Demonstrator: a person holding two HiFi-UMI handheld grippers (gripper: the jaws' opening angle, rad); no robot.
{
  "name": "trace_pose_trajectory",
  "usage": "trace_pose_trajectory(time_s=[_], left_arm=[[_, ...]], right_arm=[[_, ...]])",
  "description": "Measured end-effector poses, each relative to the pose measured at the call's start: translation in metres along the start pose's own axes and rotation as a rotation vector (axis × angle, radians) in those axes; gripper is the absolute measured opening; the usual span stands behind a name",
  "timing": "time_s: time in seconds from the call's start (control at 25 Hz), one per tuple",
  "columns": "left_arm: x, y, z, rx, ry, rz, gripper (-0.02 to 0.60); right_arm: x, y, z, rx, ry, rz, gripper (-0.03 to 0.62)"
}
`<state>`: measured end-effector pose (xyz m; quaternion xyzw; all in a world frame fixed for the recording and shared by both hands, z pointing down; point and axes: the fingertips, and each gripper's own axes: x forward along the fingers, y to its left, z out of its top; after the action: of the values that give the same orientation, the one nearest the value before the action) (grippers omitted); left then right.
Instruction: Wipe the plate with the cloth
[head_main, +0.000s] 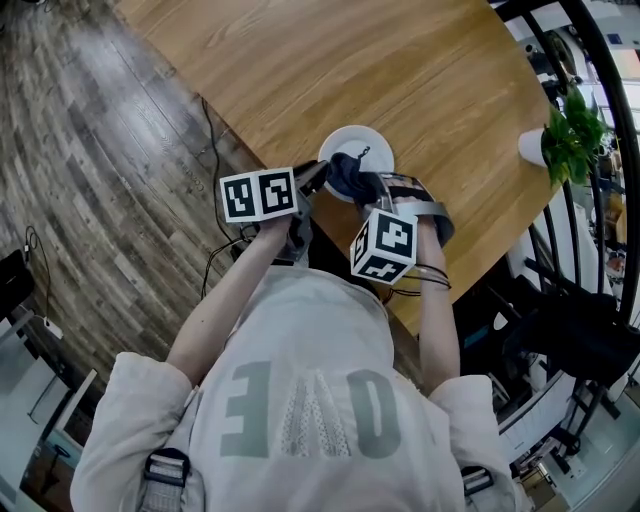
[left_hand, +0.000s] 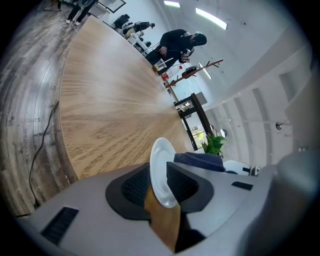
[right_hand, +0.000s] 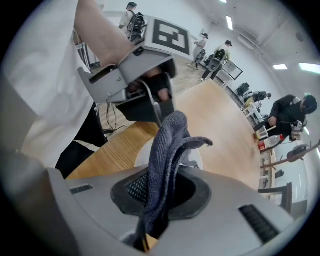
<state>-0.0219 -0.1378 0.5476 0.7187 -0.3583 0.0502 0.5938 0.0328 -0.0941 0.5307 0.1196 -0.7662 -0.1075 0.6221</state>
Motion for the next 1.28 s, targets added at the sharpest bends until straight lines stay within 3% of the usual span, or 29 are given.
trace_pose_trajectory(time_s=[0.24, 0.36, 0.44, 0.8, 0.96, 1.28], left_arm=[[-0.012, -0.005, 0.000, 0.048, -0.052, 0.008, 0.140], [-0.015, -0.010, 0.000, 0.041, -0.065, -0.005, 0.233], [-0.017, -0.011, 0.000, 0.064, -0.074, 0.015, 0.256], [-0.049, -0.009, -0.002, 0.114, -0.105, 0.048, 0.258], [-0.065, 0.001, -0.005, 0.099, -0.117, 0.059, 0.258], [-0.088, 0.029, 0.007, 0.025, -0.187, 0.084, 0.258]], right_arm=[[-0.007, -0.047, -0.020, 0.034, 0.027, -0.098, 0.057], [-0.008, -0.069, -0.014, 0.023, 0.018, -0.130, 0.057], [-0.007, -0.077, -0.006, 0.018, -0.002, -0.134, 0.057], [0.039, -0.082, 0.012, -0.046, -0.003, -0.096, 0.057], [0.052, -0.077, 0.021, -0.069, 0.026, -0.092, 0.057], [0.044, -0.025, 0.049, -0.144, -0.015, -0.010, 0.057]])
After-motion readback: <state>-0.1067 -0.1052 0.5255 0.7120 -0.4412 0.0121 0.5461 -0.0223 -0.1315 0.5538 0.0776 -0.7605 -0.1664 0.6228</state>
